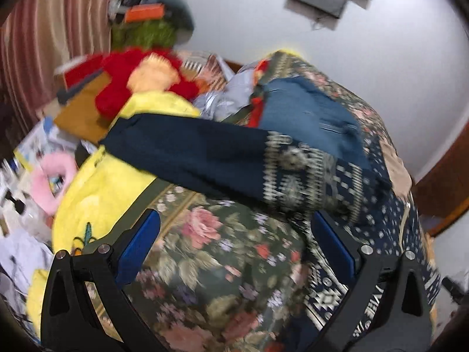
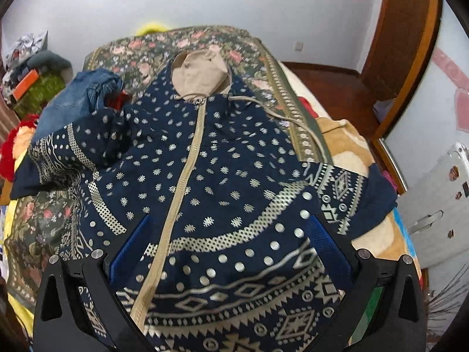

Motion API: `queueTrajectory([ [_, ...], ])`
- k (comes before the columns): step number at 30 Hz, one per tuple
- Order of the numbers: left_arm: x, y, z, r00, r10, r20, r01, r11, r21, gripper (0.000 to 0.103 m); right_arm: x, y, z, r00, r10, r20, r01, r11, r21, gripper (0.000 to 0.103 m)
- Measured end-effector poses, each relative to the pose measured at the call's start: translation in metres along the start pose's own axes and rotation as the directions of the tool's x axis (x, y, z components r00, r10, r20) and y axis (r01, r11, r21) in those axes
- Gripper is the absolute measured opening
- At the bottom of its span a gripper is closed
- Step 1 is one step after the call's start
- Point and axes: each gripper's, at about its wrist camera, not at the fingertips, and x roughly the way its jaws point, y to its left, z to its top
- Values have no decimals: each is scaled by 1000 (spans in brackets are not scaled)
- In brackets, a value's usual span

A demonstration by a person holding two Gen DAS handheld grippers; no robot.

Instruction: Fold large clothes

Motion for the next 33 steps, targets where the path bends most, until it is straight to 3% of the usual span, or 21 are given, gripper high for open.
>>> queueTrajectory([
  [5, 47, 51, 17, 987, -129, -96, 109, 976, -190, 103, 12, 5, 12, 1000, 25, -13, -24, 999, 34, 103],
  [8, 73, 74, 25, 963, -236, -133, 189, 937, -293, 103, 15, 6, 15, 998, 50, -28, -48, 997, 59, 103],
  [11, 97, 93, 30, 931, -339, -137, 259, 876, -407, 103, 17, 8, 14, 998, 45, -32, -44, 997, 58, 103],
  [13, 108, 102, 35, 922, -365, -125, 274, 847, -455, 102, 19, 9, 14, 999, 32, -39, -30, 998, 55, 103],
  [15, 114, 108, 42, 924, -370, -96, 285, 835, -470, 102, 20, 9, 15, 999, 30, -41, -28, 998, 56, 103],
  [18, 119, 114, 51, 949, -308, -71, 242, 852, -464, 99, 20, 10, 16, 998, 34, -46, -31, 998, 58, 103],
  [21, 130, 119, 58, 969, -236, -72, 179, 872, -456, 81, 19, 10, 17, 998, 39, -44, -36, 998, 60, 103],
  [24, 131, 125, 63, 986, -155, -64, 113, 898, -424, 52, 16, 10, 16, 999, 37, -34, -35, 998, 61, 103],
  [26, 129, 122, 69, 994, -76, -75, 42, 925, -377, 24, 15, 8, 16, 999, 36, -30, -34, 997, 66, 103],
  [28, 118, 117, 71, 998, -26, -56, 5, 942, -335, 9, 13, 5, 15, 999, 34, -26, -32, 997, 74, 103],
  [33, 70, 88, 88, 998, 28, 57, -16, 979, -204, 6, 5, -4, 14, 999, 45, -13, -43, 994, 102, 103],
])
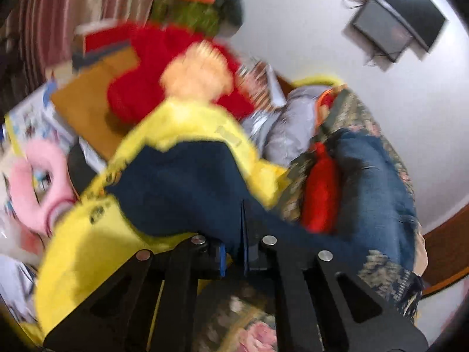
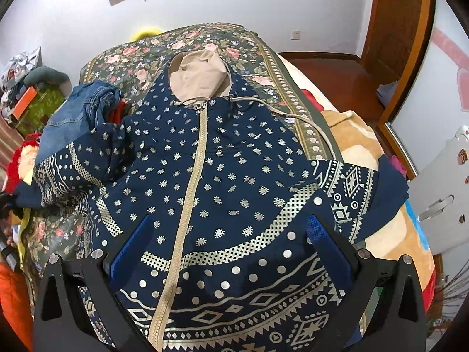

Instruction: Fold large clothes

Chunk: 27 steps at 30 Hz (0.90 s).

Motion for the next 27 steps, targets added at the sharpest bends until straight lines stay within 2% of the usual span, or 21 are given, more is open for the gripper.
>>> queueTrajectory([
  [3, -38, -34, 12, 996, -37, 83, 29, 995, 92, 6, -5, -5, -1, 1000, 10, 13, -10, 1000, 12, 103],
  [5, -70, -61, 17, 987, -80, 138, 58, 985, 162, 6, -9, -8, -1, 1000, 22, 22, -23, 1000, 19, 103],
  [8, -116, -105, 20, 965, -173, 199, 118, 959, 258, 6, -14, -13, 0, 999, 38, 39, -39, 999, 23, 103],
  [12, -155, -161, 13, 933, -283, 224, 197, 919, 342, 6, -22, -21, 1, 996, 57, 64, -58, 998, 21, 103],
  [14, -171, -189, 5, 915, -342, 213, 243, 890, 385, 6, -27, -27, 1, 995, 66, 79, -68, 997, 23, 103],
  [18, -183, -241, -16, 892, -422, 161, 310, 832, 461, 6, -32, -43, 0, 991, 90, 96, -94, 994, 46, 103],
  [22, -180, -290, -50, 890, -450, 77, 344, 772, 535, 6, -35, -61, -3, 990, 101, 100, -109, 991, 74, 103],
  [27, -159, -345, -107, 885, -458, -85, 409, 678, 611, 6, -38, -79, -7, 991, 84, 104, -93, 992, 83, 103],
])
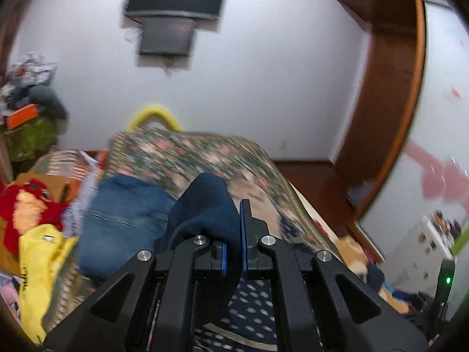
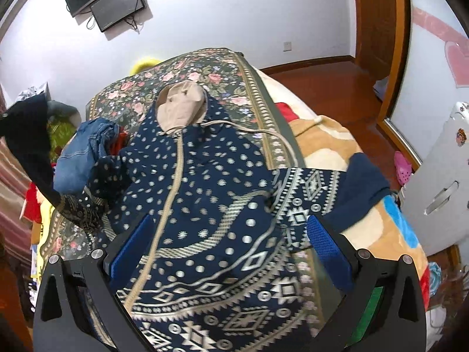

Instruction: Fold large clothes

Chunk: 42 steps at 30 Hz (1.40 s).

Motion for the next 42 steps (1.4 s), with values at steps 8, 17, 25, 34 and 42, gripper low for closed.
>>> queueTrajectory([
  [8, 71, -73, -76, 952, -46, -304, 90, 987, 133, 6, -1, -22, -5, 1000, 1, -16, 0, 1000, 17, 103],
  [17, 102, -103, -161, 821, -64, -567, 190, 968, 165, 36, 8, -23, -12, 998, -21, -52, 21, 1000, -2, 103],
  [25, 59, -75, -159, 866, -43, -498, 159, 968, 192, 62, 18, 0, -11, 997, -25, -70, 19, 997, -76, 103],
  [34, 10, 22, -156, 912, 125, -391, -75, 987, 141, 80, 32, 56, -1, 996, 32, -89, -50, 977, -206, 103],
  [42, 13, 91, -197, 850, 251, -463, -213, 968, 134, 80, 83, 121, -23, 978, -3, -209, -96, 881, -463, 102],
])
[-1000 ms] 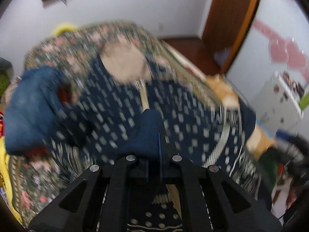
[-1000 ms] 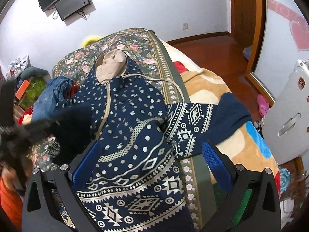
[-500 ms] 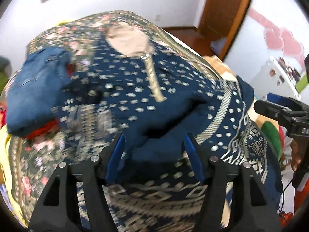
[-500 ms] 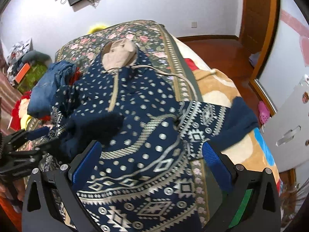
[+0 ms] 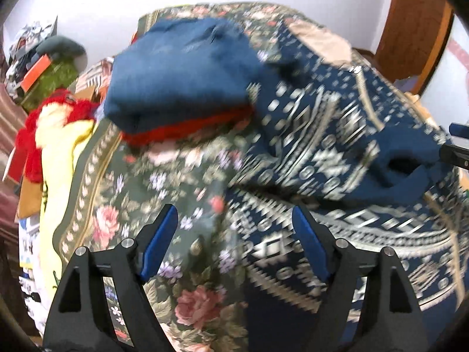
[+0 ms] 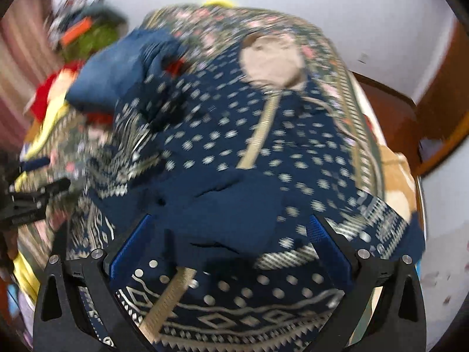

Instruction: Fold large clothes

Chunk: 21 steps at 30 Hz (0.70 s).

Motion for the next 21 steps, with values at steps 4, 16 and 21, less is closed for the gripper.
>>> queueTrajectory([
  [4, 23, 9, -12, 997, -57, -44, 57, 998, 2, 80, 21, 18, 6, 999, -11, -34, 8, 994, -110, 86],
  [16, 70, -3, 20, 996, -80, 25, 79, 996, 37, 49, 64, 19, 12, 983, 7, -183, -35, 989, -147, 46],
  [21, 67, -17, 33, 993, -13, 119, 6, 998, 63, 22, 68, 28, 12, 993, -8, -121, -14, 984, -180, 17],
])
